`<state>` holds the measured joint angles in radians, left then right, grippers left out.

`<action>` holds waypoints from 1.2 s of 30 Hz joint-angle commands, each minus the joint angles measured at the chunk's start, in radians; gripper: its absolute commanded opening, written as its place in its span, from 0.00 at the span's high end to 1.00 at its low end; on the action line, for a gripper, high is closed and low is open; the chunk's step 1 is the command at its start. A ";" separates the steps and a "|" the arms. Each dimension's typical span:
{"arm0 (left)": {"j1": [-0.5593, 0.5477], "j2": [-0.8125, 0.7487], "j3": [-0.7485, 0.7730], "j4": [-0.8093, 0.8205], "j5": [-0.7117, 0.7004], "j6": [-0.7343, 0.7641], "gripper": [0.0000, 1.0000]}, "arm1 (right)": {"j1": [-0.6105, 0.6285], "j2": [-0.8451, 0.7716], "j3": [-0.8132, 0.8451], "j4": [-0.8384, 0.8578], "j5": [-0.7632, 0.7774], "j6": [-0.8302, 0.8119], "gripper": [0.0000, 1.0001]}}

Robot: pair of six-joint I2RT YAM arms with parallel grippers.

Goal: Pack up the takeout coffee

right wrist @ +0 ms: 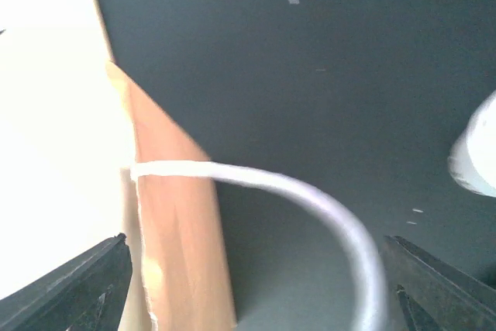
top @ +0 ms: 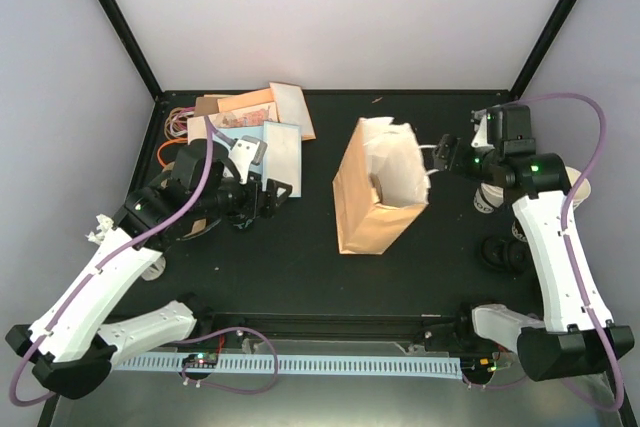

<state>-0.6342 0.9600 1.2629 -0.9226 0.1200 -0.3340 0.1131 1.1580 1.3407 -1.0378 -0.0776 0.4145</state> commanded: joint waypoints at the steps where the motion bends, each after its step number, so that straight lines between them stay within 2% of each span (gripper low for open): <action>1: 0.006 0.018 -0.012 0.075 0.052 0.000 0.14 | 0.069 0.002 0.057 0.012 -0.202 -0.012 0.12; 5: 0.006 0.031 -0.009 0.097 0.064 -0.011 0.14 | 0.142 0.022 0.091 0.006 -0.207 0.016 0.13; 19: 0.006 0.103 -0.019 0.194 0.162 -0.069 0.14 | 0.145 0.042 0.221 -0.069 -0.184 -0.023 0.10; 21: 0.005 0.114 -0.014 0.206 0.168 -0.074 0.14 | 0.145 0.045 0.243 -0.076 -0.177 -0.025 0.06; 23: 0.007 0.122 -0.009 0.209 0.169 -0.075 0.14 | 0.144 0.053 0.277 -0.097 -0.145 -0.031 0.00; 26: 0.005 0.130 -0.004 0.216 0.174 -0.078 0.14 | 0.145 0.083 0.352 -0.148 -0.063 -0.040 0.00; 31: 0.005 0.139 0.002 0.236 0.189 -0.093 0.14 | 0.145 0.104 0.413 -0.182 -0.019 -0.049 0.00; 36: 0.005 0.131 0.007 0.234 0.158 -0.085 0.14 | 0.133 0.132 0.473 -0.233 0.210 -0.018 0.00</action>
<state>-0.6342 1.0954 1.2449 -0.7227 0.2806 -0.4129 0.2558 1.2690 1.7660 -1.2129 -0.0597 0.3820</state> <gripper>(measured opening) 0.859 0.999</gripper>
